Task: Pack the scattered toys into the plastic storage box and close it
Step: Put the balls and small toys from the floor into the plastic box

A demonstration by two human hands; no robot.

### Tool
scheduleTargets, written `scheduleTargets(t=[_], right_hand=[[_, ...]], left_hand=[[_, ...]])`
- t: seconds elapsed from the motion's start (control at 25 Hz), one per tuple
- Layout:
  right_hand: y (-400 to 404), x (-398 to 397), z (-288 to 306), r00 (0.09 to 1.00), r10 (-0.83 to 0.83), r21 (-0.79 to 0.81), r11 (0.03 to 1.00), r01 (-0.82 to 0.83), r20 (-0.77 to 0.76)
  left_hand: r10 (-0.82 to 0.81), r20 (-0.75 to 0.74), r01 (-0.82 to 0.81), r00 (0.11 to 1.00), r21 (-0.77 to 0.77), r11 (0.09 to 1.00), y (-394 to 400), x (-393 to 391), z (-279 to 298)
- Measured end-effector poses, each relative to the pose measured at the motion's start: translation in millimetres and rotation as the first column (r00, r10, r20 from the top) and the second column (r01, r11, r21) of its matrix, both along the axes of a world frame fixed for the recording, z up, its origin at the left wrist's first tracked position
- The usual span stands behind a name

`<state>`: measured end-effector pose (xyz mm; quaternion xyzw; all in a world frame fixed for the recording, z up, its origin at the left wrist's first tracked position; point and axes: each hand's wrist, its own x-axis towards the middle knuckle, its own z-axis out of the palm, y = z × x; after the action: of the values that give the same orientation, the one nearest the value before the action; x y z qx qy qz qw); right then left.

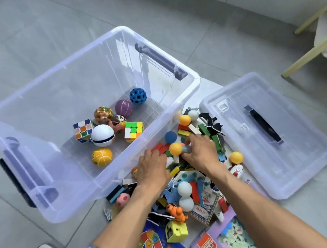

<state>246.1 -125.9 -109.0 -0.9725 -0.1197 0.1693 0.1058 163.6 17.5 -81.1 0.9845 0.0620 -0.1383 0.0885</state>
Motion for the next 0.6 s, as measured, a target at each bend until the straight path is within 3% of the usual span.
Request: scheduleTargets(t=[0.08, 0.12, 0.2, 0.28, 0.36, 0.44, 0.48, 0.56, 0.6], right_hand=[[-2.7, -9.2, 4.4, 0.999, -0.025, 0.147, 0.989, 0.030, -0.035], [-4.4, -15.7, 10.0, 0.998, -0.050, 0.214, 0.975, 0.057, -0.039], [-7.3, -24.8, 24.9, 0.982, -0.168, 0.396, 0.898, 0.191, -0.092], [-9.1, -37.1, 47.9, 0.916, -0.321, 0.602, 0.691, 0.401, -0.242], [-9.7, -55.2, 73.2, 0.762, -0.383, 0.704, 0.309, 0.639, -0.523], [-8.0, -83.4, 97.7, 0.534, -0.215, 0.561, -0.084, 0.824, -0.818], [-6.9, -101.8, 106.9, 0.442, -0.125, 0.459, -0.198, 0.866, -0.888], [-3.0, -133.6, 124.1, 0.301, 0.002, 0.286, -0.302, 0.909, -0.954], [1.3, -146.0, 138.3, 0.242, 0.057, 0.214, -0.303, 0.929, -0.969]], left_hand=[[0.098, 0.098, -0.084, 0.990, -0.139, 0.987, 0.7, -13.5, -3.6], [0.243, 0.081, -0.210, 0.967, -0.293, 0.933, 1.5, -19.7, 0.8], [0.480, -0.113, -0.440, 0.870, -0.619, 0.650, -1.4, -29.7, 14.3], [0.586, -0.292, -0.564, 0.756, -0.745, 0.356, -4.2, -48.1, 32.8], [0.607, -0.420, -0.612, 0.675, -0.778, 0.142, -8.6, -72.5, 55.9], [0.610, -0.528, -0.606, 0.591, -0.790, -0.097, -13.9, -97.0, 78.6], [0.609, -0.572, -0.574, 0.549, -0.788, -0.223, -16.1, -110.9, 90.5], [0.607, -0.629, -0.495, 0.485, -0.770, -0.402, -17.8, -132.7, 113.6], [0.614, -0.641, -0.461, 0.461, -0.764, -0.451, -16.3, -143.0, 127.8]])
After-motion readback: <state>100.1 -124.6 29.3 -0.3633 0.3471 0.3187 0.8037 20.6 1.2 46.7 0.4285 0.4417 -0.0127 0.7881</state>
